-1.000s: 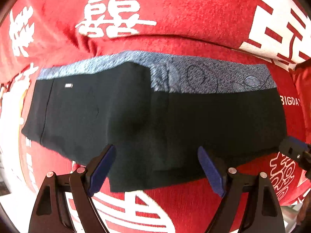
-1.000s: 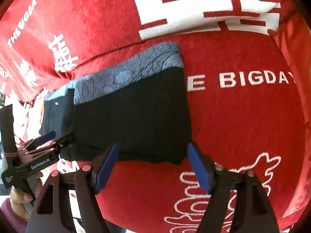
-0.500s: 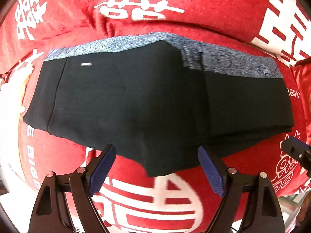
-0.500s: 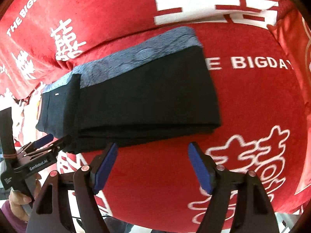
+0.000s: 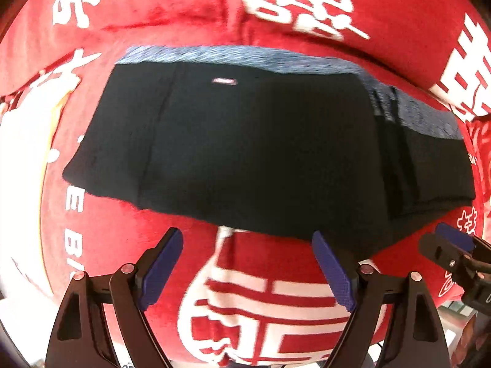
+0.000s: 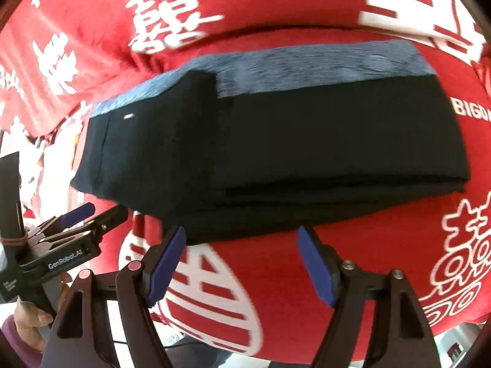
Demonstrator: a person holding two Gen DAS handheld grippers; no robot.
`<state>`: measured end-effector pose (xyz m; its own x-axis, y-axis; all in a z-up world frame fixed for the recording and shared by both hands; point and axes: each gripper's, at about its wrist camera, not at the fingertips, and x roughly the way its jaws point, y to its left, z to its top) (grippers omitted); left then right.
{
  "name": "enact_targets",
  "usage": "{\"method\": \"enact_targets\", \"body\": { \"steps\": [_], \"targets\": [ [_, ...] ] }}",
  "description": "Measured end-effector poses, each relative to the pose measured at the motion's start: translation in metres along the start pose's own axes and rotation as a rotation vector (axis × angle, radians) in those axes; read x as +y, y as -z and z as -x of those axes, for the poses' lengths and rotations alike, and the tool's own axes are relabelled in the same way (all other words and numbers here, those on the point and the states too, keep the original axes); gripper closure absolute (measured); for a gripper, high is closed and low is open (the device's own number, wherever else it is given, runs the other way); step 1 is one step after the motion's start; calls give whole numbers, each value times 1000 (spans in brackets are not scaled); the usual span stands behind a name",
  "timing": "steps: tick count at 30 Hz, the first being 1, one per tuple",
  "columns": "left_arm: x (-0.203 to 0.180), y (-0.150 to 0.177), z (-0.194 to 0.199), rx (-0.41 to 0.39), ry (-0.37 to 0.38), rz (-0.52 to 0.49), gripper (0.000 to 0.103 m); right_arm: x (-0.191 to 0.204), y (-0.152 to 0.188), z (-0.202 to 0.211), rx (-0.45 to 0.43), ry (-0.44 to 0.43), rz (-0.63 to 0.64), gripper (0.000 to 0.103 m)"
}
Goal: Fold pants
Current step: 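Move both grippers over the folded black pants toward one short end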
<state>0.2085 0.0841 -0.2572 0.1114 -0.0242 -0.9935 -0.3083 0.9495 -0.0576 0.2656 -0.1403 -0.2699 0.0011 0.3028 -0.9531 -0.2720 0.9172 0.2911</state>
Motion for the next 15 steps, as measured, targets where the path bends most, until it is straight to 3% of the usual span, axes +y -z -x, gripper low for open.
{"method": "enact_targets", "body": {
  "steps": [9,10,11,15],
  "targets": [
    [30,12,4,-10,37,49,16,43,2,-11,28,5,65,25],
    [31,13,4,-11,39,52,4,45,2,-11,30,5,73,25],
    [33,13,3,-6,38,56,0,47,2,-11,31,4,80,25],
    [37,13,4,-2,34,68,0,52,0,-14,39,8,100,23]
  ]
}}
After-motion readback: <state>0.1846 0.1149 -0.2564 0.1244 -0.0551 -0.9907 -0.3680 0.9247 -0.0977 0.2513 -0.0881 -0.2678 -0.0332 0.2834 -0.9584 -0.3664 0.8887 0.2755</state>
